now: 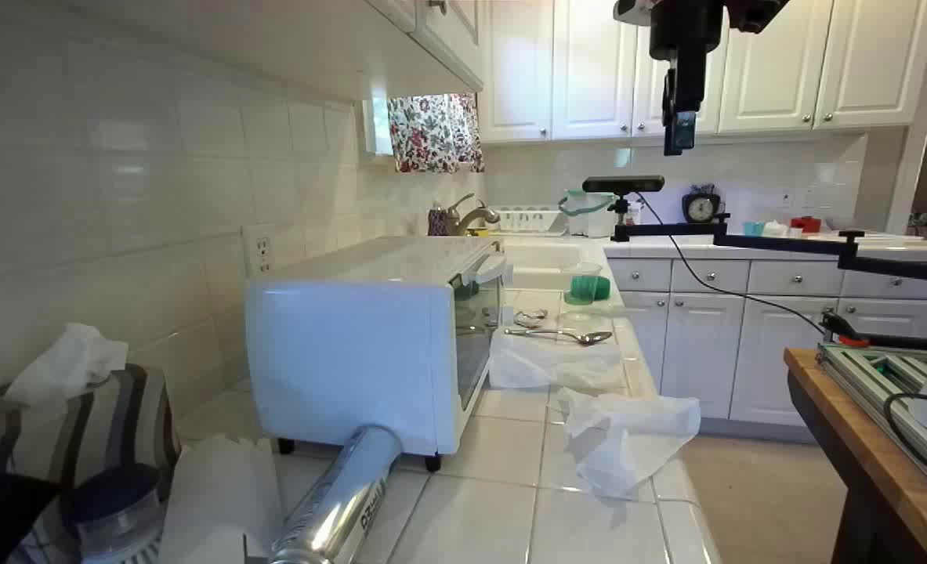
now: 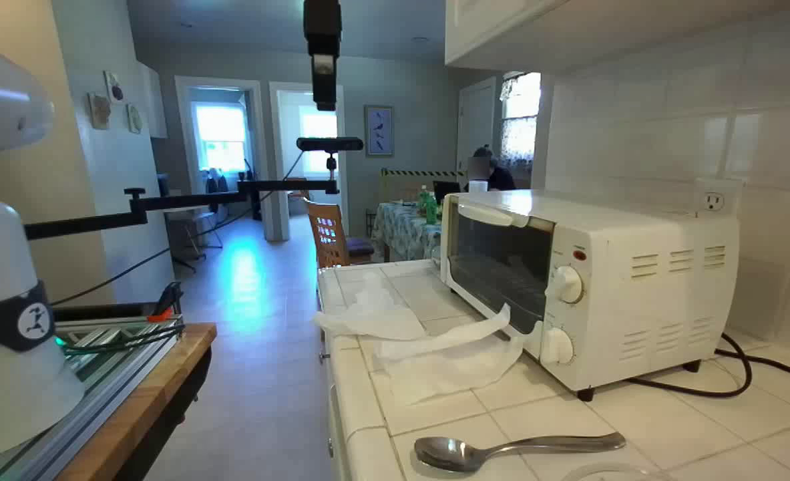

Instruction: Open the oven and put a spoon into it

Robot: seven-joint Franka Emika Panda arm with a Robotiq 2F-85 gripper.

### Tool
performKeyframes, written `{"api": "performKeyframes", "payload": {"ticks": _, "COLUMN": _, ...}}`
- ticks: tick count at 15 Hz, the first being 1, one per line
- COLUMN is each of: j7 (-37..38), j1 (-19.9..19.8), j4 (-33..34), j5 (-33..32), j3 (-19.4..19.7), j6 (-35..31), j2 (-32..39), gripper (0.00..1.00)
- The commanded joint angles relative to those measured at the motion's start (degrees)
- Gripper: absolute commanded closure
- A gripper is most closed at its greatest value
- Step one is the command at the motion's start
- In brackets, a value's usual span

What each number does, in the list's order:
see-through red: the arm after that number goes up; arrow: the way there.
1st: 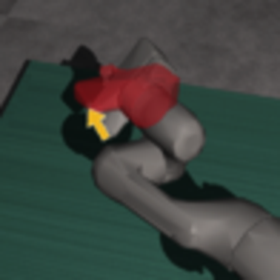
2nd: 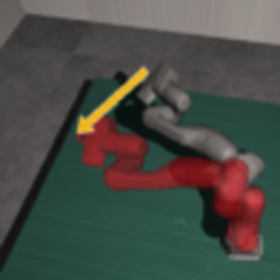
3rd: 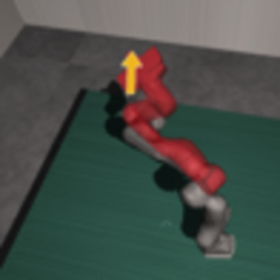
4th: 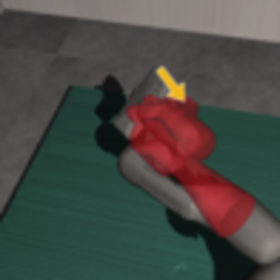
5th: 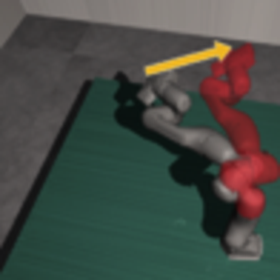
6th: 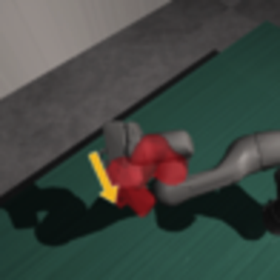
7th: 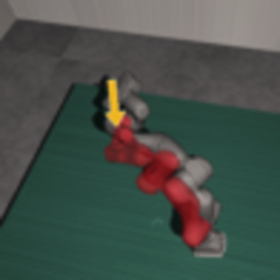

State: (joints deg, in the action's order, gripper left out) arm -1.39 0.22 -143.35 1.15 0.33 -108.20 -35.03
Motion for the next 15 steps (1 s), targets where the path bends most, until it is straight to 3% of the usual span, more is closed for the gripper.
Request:
{"api": "performKeyframes", "payload": {"ticks": 1, "j7": 0.0, "j1": 0.0, "j4": 0.1, "j5": 0.0, "j3": 0.0, "j6": 0.1, "j2": 0.0, "gripper": 0.0}}
{"api": "performKeyframes", "payload": {"ticks": 7, "j7": 0.0, "j1": 0.0, "j4": 0.1, "j5": 0.0, "j3": 0.0, "j6": 0.1, "j2": 0.0, "gripper": 0.0}}
{"api": "performKeyframes", "payload": {"ticks": 9, "j7": 7.4, "j1": -3.2, "j4": 1.0, "j5": -1.4, "j3": -1.0, "j6": -0.5, "j2": 2.0, "gripper": 0.0}}
{"api": "performKeyframes", "payload": {"ticks": 15, "j7": 18.6, "j1": -10.3, "j4": 2.0, "j5": -1.7, "j3": 0.3, "j6": -8.0, "j2": 9.3, "gripper": 0.0}}
